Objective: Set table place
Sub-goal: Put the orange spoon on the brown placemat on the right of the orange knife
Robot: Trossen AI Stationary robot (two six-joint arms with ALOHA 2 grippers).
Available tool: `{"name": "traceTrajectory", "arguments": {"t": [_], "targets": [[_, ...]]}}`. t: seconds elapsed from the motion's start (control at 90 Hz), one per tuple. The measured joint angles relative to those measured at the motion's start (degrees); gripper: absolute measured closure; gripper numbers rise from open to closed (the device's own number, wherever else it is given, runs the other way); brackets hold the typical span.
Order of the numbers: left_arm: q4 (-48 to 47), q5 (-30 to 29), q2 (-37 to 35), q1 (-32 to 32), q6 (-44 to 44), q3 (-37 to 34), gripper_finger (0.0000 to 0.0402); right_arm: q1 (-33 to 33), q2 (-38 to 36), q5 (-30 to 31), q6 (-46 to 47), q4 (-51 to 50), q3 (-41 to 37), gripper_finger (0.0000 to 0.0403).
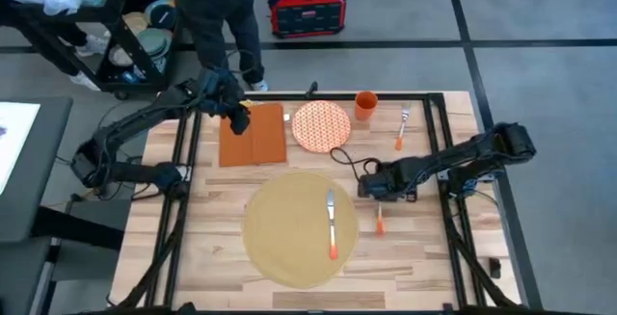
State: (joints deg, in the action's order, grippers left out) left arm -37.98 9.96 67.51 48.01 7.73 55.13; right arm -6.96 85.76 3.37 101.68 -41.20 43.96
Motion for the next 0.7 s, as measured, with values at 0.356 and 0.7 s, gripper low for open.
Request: {"name": "traceTrajectory", "arguments": {"t": [0.356, 0.7], "targets": [[0.2, 0.0, 0.1, 0.0, 0.2, -0.5, 0.0350, -7.3, 2.7, 4.0, 6.1, 4.9, 5.5, 0.0403], [0.9, 0.0, 0.1, -0.2, -1.7, -6.2, 0.0350, -6.3, 20.8, 1.5, -9.8, 3.2, 23.1, 0.0403]]}}
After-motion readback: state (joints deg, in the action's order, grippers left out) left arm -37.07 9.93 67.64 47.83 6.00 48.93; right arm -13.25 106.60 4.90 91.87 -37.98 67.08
